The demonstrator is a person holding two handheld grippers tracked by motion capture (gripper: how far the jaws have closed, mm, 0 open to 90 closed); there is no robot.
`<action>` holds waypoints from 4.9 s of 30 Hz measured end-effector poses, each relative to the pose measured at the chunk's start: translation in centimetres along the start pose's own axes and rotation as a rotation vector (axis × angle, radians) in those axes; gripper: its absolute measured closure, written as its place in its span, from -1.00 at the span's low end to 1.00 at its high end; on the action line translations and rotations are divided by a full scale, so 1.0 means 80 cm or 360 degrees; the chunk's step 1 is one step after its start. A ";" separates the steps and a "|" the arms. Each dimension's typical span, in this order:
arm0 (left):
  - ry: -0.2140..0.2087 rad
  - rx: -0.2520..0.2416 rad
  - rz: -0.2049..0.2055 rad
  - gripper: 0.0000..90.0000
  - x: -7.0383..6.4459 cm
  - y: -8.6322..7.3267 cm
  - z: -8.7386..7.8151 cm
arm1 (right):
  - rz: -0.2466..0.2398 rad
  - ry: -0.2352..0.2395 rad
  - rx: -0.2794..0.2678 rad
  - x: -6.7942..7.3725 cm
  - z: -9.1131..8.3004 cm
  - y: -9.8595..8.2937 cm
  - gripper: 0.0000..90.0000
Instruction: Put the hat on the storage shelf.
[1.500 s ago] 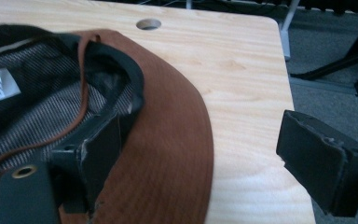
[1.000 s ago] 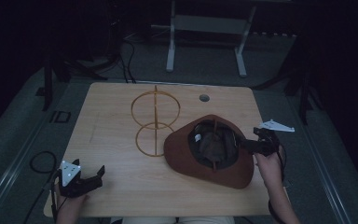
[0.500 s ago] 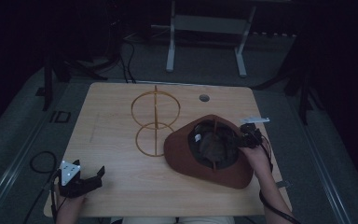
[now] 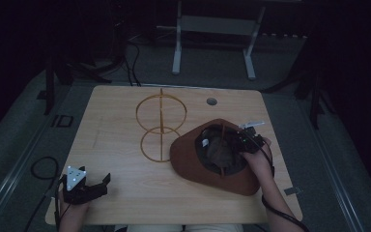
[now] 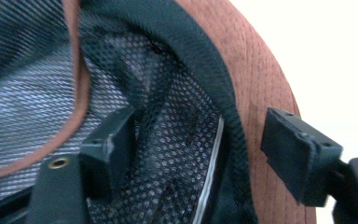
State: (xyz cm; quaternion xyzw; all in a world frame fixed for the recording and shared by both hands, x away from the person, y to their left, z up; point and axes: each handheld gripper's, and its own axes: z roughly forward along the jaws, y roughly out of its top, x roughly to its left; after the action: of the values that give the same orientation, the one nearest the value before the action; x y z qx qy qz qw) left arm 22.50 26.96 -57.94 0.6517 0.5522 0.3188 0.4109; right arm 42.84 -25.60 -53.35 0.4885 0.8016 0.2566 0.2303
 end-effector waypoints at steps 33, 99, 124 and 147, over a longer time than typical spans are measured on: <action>-0.0144 0.0150 0.0131 -0.85 -0.039 0.025 -0.010 | 0.0196 -0.0085 -0.0443 -0.019 -0.087 0.012 0.87; -0.0807 0.0163 0.0759 -0.66 -0.358 0.248 0.124 | 0.0302 0.0004 -0.0710 -0.023 -0.166 -0.024 0.86; -0.0525 0.0236 0.0768 0.92 -0.387 0.251 0.171 | 0.0283 0.0034 -0.0713 -0.001 -0.171 -0.031 0.86; -0.0464 -0.0035 0.0726 0.94 -0.379 0.272 0.139 | 0.0199 0.0298 -0.0761 0.002 -0.217 -0.075 0.02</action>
State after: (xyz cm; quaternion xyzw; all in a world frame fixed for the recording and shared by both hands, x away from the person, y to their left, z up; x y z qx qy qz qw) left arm 36.46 -6.01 -42.53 0.7937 0.3226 0.3120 0.4107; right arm 28.03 -31.02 -43.94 0.4429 0.7043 0.4965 0.2476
